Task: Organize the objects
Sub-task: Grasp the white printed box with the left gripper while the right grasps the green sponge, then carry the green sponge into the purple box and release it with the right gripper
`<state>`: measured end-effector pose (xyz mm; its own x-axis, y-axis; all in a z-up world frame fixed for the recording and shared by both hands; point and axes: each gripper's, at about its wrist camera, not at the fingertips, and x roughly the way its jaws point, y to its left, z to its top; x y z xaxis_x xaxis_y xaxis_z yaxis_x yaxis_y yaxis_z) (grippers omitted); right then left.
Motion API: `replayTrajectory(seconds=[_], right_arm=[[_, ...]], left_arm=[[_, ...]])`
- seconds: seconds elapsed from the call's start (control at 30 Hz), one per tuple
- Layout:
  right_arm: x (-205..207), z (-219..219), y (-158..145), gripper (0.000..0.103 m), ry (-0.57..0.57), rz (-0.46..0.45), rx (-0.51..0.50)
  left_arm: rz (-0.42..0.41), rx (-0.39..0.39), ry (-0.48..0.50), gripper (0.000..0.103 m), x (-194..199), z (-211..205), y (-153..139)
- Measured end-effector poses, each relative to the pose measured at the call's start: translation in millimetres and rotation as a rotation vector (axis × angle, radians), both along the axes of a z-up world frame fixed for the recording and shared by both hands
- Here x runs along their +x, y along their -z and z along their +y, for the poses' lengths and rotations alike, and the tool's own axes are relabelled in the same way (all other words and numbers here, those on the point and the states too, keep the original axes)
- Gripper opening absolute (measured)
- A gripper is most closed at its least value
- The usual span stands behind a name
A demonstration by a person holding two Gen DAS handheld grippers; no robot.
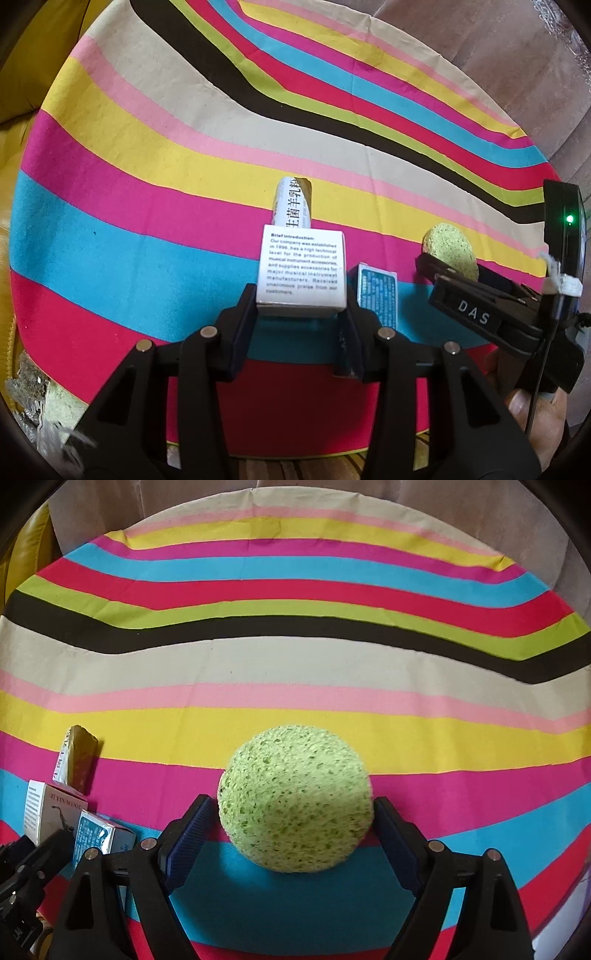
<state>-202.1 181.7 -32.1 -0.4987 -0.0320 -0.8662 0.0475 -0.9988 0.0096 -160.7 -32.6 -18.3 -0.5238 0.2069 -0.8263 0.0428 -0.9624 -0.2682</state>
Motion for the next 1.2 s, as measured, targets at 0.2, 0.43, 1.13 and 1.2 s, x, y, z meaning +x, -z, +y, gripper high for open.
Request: replayTrajectory(seconds=[0.2,0.43,1.13,1.2], right_arm=[[10.8,-1.3,-8.1,0.082,-0.016,0.027,0.000],[46.2,7.5,-28.2,0.082,-0.023,0.072,-0.012],[117.6,43.9,-60.3,0.082,0.044,0.116,-0.060],[118.6,47.0,-60.1,0.082,0.051,0.113,-0.067]], left_arm=[[0.037,-0.017,-0.002,0.048,4.5,2.2,-7.3],[0.071,0.003,-0.003,0.048,20.7,7.0,-21.6],[0.101,0.018,0.099,0.048,61.8,56.9,-43.9],[0.100,0.020,0.108,0.048,64.6,61.4,-44.5]])
